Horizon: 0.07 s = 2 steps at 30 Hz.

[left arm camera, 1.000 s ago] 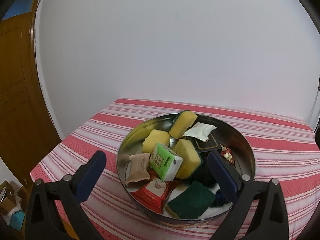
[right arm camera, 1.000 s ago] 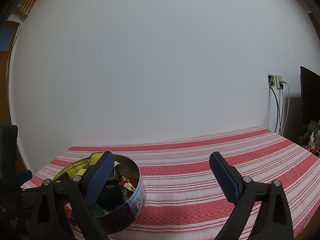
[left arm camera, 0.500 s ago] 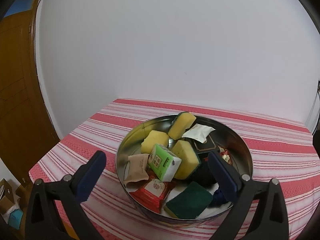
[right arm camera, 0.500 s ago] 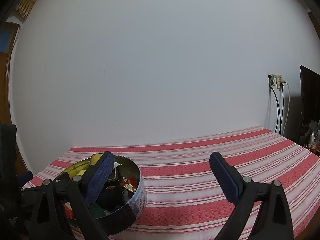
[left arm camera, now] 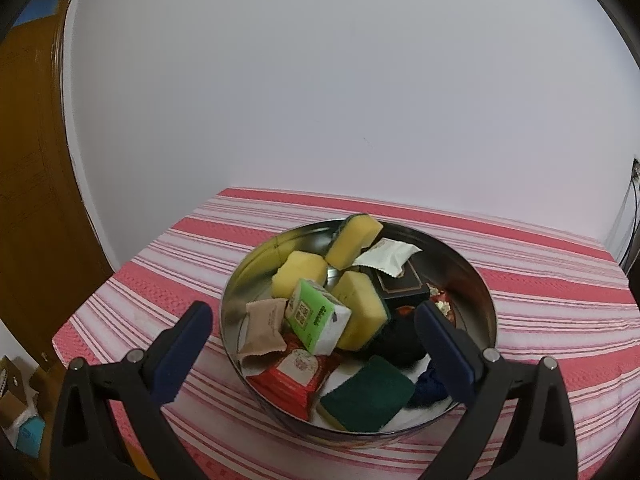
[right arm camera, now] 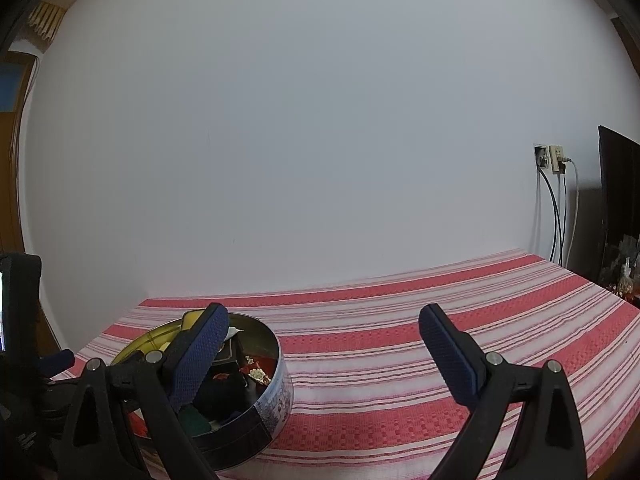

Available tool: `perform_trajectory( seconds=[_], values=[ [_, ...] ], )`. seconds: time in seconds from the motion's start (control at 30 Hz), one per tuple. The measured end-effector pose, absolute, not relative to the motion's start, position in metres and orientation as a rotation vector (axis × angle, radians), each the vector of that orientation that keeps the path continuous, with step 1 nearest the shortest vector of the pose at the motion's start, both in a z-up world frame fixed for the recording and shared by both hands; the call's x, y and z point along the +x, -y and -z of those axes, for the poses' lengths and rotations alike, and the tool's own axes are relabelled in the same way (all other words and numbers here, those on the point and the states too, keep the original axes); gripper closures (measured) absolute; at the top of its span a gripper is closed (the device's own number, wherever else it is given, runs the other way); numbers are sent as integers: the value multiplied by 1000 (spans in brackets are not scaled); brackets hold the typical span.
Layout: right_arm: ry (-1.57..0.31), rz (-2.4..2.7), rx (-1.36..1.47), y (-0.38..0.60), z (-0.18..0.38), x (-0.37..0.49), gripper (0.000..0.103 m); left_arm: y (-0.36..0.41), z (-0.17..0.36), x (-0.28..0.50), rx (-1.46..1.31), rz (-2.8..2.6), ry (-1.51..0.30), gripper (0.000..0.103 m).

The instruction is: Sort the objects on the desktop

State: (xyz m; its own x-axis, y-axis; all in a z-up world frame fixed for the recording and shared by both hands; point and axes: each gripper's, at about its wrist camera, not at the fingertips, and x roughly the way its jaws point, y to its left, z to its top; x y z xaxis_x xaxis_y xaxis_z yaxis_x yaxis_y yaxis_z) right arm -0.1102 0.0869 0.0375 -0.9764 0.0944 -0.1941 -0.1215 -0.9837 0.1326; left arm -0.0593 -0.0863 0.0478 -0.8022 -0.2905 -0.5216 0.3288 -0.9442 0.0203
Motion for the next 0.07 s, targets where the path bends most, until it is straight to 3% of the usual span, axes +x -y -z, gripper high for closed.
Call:
perform_trajectory(
  seconds=[0.07],
  values=[
    [-210,-3004,-282,-89,-37,-110,5,85,-48,-59,762,2703,-100,1]
  ],
)
